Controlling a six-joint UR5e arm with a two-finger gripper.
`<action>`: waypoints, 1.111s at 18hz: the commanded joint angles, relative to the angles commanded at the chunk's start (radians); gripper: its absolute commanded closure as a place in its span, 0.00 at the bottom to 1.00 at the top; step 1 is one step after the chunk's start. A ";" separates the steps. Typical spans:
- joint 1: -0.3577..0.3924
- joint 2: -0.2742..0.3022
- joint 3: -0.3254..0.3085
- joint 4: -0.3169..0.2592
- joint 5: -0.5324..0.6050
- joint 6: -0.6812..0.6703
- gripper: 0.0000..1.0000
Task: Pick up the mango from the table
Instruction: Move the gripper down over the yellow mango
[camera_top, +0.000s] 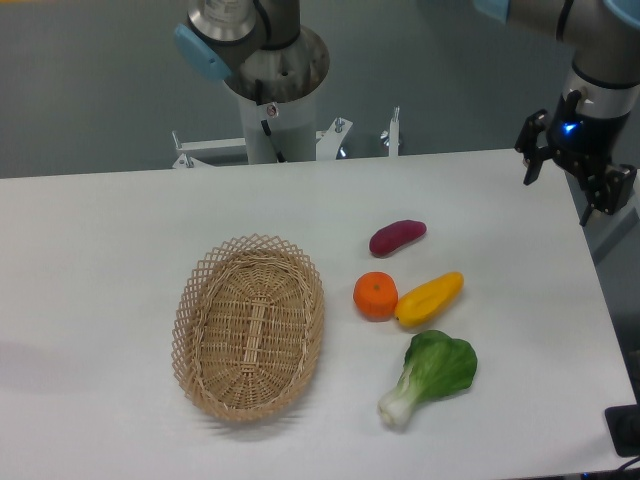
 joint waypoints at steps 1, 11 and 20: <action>-0.005 0.000 -0.002 0.000 -0.002 -0.002 0.00; -0.035 0.002 -0.092 0.087 0.002 -0.055 0.00; -0.110 -0.052 -0.230 0.296 0.000 -0.242 0.00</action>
